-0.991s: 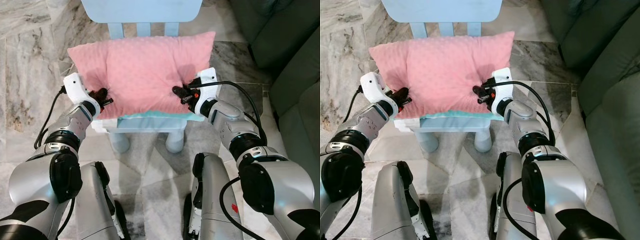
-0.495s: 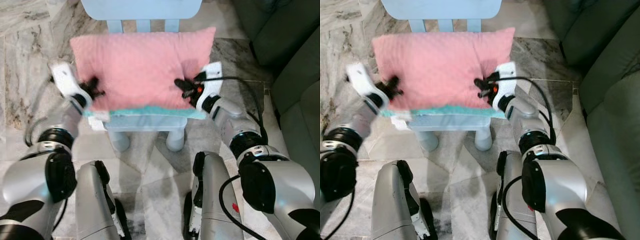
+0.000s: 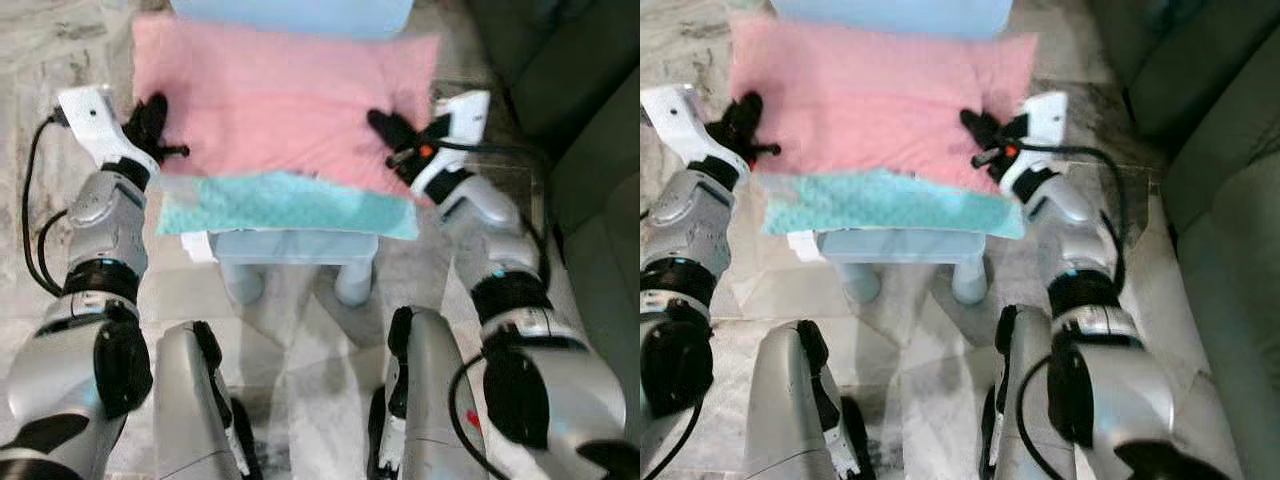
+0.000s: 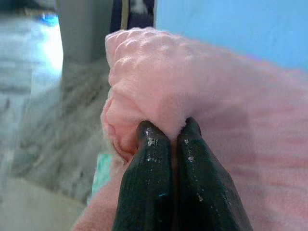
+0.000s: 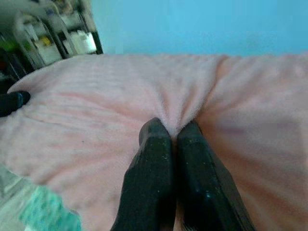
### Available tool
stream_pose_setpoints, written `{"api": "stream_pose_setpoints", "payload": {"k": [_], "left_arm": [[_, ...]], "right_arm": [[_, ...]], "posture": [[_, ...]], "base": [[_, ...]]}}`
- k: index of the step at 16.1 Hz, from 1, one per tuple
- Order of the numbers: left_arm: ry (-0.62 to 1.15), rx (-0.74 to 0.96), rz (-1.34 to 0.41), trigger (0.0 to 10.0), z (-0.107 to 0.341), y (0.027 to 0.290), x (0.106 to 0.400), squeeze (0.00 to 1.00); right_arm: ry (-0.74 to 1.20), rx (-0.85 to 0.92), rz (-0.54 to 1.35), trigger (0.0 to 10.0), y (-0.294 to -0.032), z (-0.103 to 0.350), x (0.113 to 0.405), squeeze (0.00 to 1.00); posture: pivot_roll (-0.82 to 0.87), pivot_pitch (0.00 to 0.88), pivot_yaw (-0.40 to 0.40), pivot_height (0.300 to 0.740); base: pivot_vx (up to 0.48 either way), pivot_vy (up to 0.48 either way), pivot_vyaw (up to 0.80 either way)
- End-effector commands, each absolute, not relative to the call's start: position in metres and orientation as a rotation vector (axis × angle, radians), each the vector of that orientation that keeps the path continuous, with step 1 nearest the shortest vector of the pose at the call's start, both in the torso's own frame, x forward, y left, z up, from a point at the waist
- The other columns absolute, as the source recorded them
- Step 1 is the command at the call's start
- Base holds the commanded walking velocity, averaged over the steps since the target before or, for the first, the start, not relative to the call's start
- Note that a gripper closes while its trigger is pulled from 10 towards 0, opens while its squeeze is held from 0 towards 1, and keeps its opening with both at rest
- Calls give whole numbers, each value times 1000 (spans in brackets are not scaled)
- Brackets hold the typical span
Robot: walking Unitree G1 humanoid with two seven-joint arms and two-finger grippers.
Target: Move the pillow to the sofa
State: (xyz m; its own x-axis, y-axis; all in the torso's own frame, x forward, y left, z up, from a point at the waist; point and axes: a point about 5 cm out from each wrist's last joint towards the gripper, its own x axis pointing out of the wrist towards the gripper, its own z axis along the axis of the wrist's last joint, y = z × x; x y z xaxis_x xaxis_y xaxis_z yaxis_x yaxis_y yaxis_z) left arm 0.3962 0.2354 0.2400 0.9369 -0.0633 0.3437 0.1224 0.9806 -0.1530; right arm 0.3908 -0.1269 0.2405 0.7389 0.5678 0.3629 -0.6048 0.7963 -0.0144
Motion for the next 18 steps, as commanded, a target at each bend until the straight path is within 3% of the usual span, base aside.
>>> {"api": "stream_pose_setpoints", "payload": {"k": [1, 5, 7, 8, 13, 17, 18], "left_arm": [[-382, -167, -51, 0, 240, 248, 390, 0], [-418, -167, -40, 0, 217, 235, 373, 0], [-397, -167, -32, 0, 204, 229, 365, 0], [-319, -178, -58, 0, 171, 213, 344, 0], [-168, -181, -97, 0, 124, 185, 299, 0], [-93, -124, -122, 0, 113, 182, 290, 0], [-74, -91, -101, 2784, 110, 184, 290, 0]], "right_arm": [[-408, 108, 621, 0, -137, 248, 387, 0], [-432, 149, 495, 0, -154, 234, 367, 0], [-433, 135, 474, 0, -155, 229, 358, 0], [-407, 116, 433, 0, -155, 212, 341, 0], [-298, 93, 311, 0, -149, 168, 291, 0], [-267, 8, 276, 0, -156, 164, 284, 0], [-253, 8, 260, 0, -160, 163, 282, 0]], "posture": [[-126, 134, -2, 473], [-123, 0, 23, 473], [-121, 0, 26, 473], [-118, 0, 31, 473], [-139, 0, 56, 473], [-160, 0, 81, 473], [-159, 0, 79, 473]], "base": [[0, 0, 0], [0, 0, 0], [0, 0, 0], [0, 0, 0], [0, 0, 0], [0, 0, 0], [0, 0, 0]]}}
